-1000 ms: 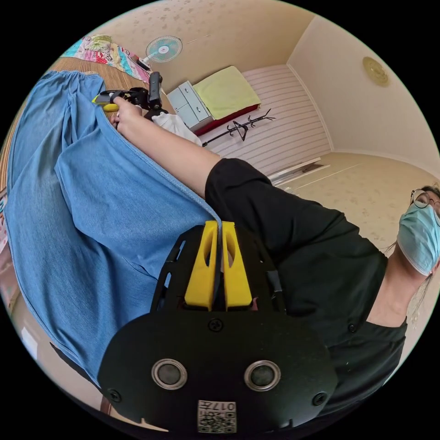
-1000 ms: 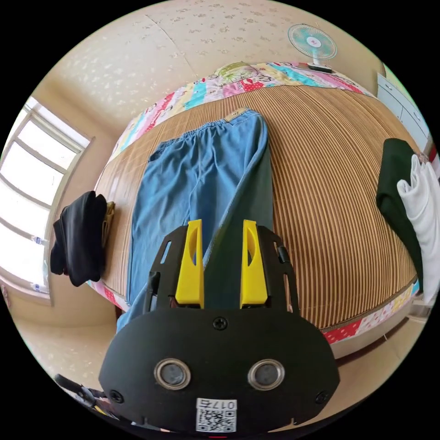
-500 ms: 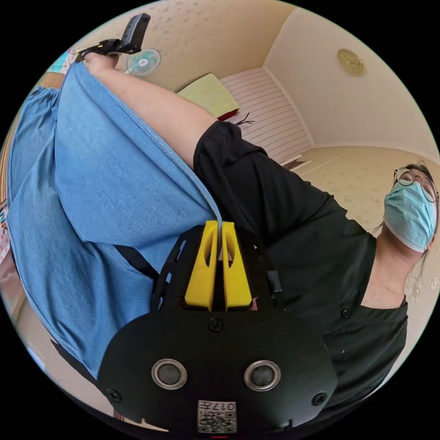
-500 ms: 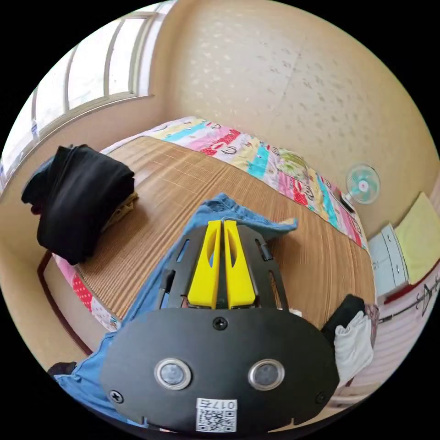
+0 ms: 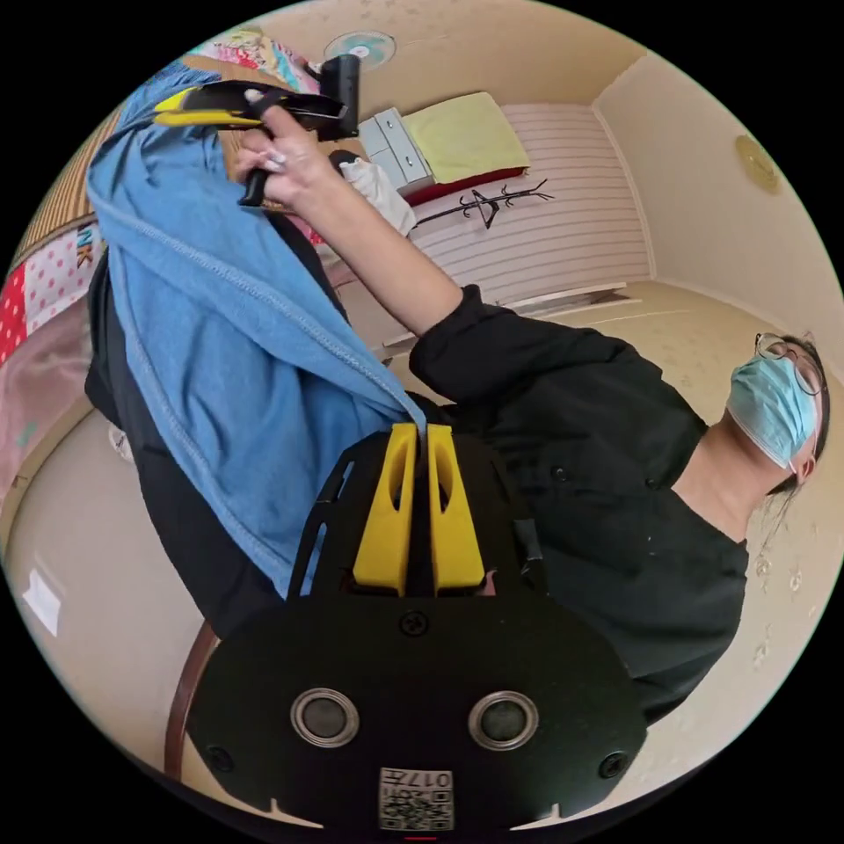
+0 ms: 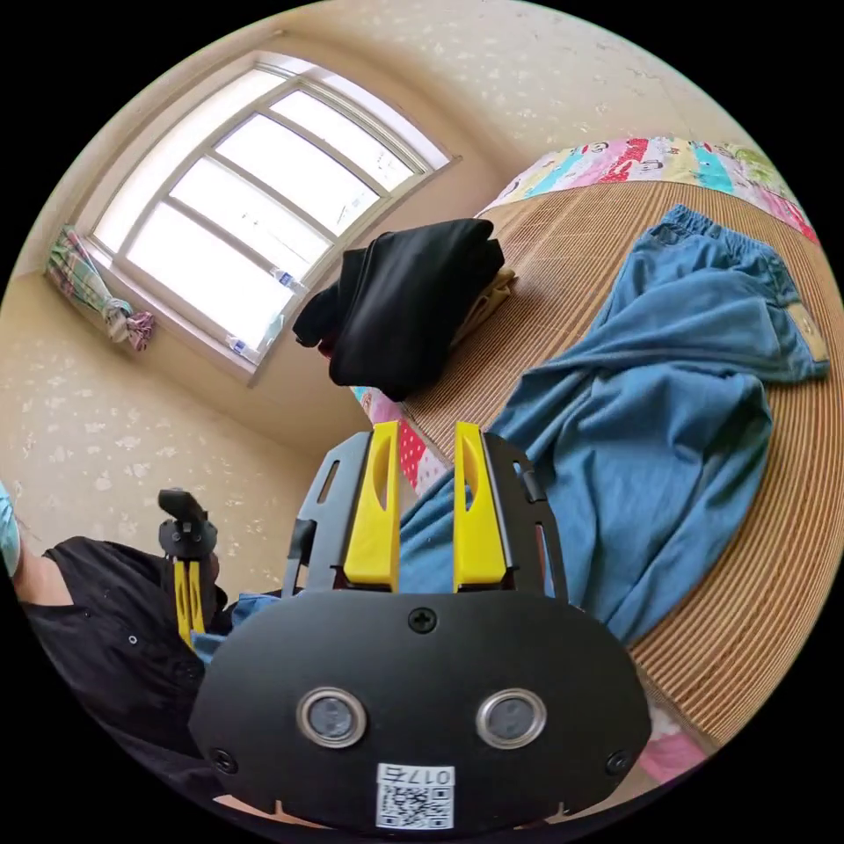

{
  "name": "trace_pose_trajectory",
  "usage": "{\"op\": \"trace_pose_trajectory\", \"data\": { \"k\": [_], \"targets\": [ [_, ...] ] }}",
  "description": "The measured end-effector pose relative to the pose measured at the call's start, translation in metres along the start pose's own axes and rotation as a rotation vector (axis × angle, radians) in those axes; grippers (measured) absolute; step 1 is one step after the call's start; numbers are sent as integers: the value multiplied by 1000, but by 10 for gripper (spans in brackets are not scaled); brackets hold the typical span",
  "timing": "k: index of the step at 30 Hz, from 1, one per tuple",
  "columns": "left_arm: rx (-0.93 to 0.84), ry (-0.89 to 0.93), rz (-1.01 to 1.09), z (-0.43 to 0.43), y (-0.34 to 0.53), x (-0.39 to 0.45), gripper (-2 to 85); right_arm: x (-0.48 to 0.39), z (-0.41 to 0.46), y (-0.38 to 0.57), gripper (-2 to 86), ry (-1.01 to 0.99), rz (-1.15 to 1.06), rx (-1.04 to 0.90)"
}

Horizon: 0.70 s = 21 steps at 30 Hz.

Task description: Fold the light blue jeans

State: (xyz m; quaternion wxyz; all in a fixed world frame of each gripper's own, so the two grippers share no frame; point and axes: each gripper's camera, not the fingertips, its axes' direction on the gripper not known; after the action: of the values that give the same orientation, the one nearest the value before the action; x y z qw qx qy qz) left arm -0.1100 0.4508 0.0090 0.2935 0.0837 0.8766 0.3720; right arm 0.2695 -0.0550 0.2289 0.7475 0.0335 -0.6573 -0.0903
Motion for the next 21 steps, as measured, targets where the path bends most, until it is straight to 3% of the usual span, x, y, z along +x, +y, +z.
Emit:
{"op": "trace_pose_trajectory", "data": {
  "k": [6, 9, 16, 21],
  "targets": [
    [223, -82, -190, -62, 25, -14, 83, -14, -110, 158, 97, 129, 134, 69],
    [276, -148, -194, -66, 7, 4, 111, -40, -135, 214, 104, 175, 171, -6],
    [47, -216, -236, -1, -56, 16, 104, -101, -130, 278, 96, 89, 175, -306],
    [4, -165, -223, 8, -66, 26, 8, -126, -144, 289, 32, 34, 120, -437]
  ]
}}
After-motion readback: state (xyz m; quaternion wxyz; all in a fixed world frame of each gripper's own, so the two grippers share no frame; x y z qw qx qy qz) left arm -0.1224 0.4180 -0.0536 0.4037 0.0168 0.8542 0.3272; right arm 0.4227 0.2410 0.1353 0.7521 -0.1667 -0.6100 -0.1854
